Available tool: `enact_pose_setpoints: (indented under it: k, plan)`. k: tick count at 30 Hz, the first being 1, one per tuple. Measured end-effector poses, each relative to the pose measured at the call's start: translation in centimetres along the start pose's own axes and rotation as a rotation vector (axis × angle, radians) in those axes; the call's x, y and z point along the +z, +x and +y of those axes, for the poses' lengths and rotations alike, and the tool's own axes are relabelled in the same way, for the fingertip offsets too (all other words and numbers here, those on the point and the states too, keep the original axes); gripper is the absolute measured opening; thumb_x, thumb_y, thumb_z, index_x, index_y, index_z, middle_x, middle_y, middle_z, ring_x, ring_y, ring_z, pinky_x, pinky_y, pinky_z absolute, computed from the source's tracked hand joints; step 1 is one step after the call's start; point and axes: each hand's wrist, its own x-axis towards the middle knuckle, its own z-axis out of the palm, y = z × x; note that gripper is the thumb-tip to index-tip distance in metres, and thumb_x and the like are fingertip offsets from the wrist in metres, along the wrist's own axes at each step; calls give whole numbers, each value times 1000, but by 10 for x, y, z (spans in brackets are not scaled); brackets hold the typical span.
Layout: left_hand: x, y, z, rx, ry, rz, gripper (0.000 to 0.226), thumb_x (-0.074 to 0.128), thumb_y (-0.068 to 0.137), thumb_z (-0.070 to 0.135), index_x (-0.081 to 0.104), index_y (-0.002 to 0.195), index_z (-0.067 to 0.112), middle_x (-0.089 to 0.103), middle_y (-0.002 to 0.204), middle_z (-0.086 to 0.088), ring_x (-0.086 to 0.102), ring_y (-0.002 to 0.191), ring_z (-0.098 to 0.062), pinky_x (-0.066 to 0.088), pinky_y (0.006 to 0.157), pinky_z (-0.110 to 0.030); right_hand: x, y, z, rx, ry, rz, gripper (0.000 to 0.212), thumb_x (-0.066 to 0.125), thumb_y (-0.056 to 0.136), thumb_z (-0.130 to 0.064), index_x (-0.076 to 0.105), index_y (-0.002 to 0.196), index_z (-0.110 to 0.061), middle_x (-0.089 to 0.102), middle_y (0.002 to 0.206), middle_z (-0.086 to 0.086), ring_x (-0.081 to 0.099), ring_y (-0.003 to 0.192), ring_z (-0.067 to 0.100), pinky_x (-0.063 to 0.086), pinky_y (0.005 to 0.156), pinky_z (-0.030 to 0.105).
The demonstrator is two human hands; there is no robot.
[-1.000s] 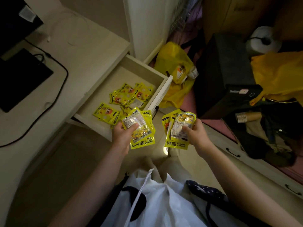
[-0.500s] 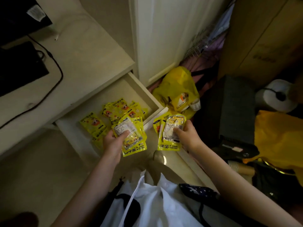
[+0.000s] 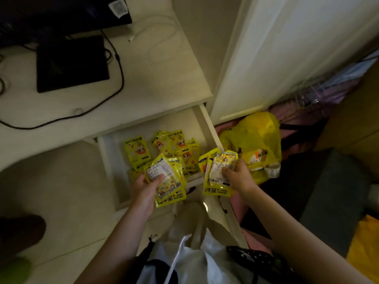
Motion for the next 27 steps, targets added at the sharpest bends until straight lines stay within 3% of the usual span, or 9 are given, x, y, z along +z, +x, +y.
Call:
enact_pose_setpoints:
  k: [2, 6, 12, 15, 18, 22, 27]
  plan:
    - [-6, 8, 3, -17, -15, 20, 35, 69, 81, 0, 61, 115, 4, 69, 99, -12, 66, 81, -23, 53, 70, -35, 6, 8, -9, 15, -22, 11, 40, 55, 93, -8, 41, 131, -9, 55, 129, 15, 58, 116, 31, 51, 93, 45]
    - [-13, 31, 14, -66, -31, 28, 30, 71, 79, 3, 65, 108, 7, 70, 104, -18, 67, 92, -34, 52, 87, -56, 23, 28, -28, 17, -63, -7, 40, 56, 93, -11, 42, 130, -11, 57, 127, 12, 59, 114, 29, 52, 93, 47]
    - [-8, 88, 22, -79, 37, 145, 25, 76, 76, 9, 68, 97, 17, 72, 100, -13, 68, 93, -30, 53, 89, -50, 60, 75, -53, -65, -162, -42, 33, 54, 92, -9, 47, 124, -10, 58, 119, 8, 58, 107, 23, 52, 84, 37]
    - [-1, 120, 24, -94, -2, 206, 31, 76, 75, 5, 67, 105, 10, 70, 102, -17, 67, 87, -29, 54, 84, -45, 82, 103, -59, -82, -213, -59, 29, 53, 93, -9, 50, 121, -11, 56, 105, 2, 56, 96, 18, 48, 76, 31]
    - [5, 146, 27, -157, -76, 259, 38, 76, 75, 4, 64, 111, 6, 67, 96, -17, 65, 72, -25, 55, 72, -44, 105, 129, -65, -83, -270, -95, 28, 57, 91, -14, 53, 118, -11, 61, 107, 4, 60, 101, 22, 53, 85, 39]
    - [4, 173, 24, -224, -43, 270, 51, 85, 65, 14, 64, 112, 12, 69, 105, -15, 67, 91, -31, 54, 83, -56, 130, 156, -66, -88, -325, -147, 28, 59, 88, -12, 58, 116, -12, 65, 115, 13, 62, 109, 31, 53, 91, 49]
    - [-1, 187, 14, -234, 80, 249, 60, 86, 55, 28, 64, 110, 21, 69, 106, -12, 68, 90, -33, 54, 80, -59, 139, 174, -66, -62, -363, -162, 28, 54, 92, -5, 57, 120, -4, 62, 113, 13, 59, 108, 26, 51, 84, 35]
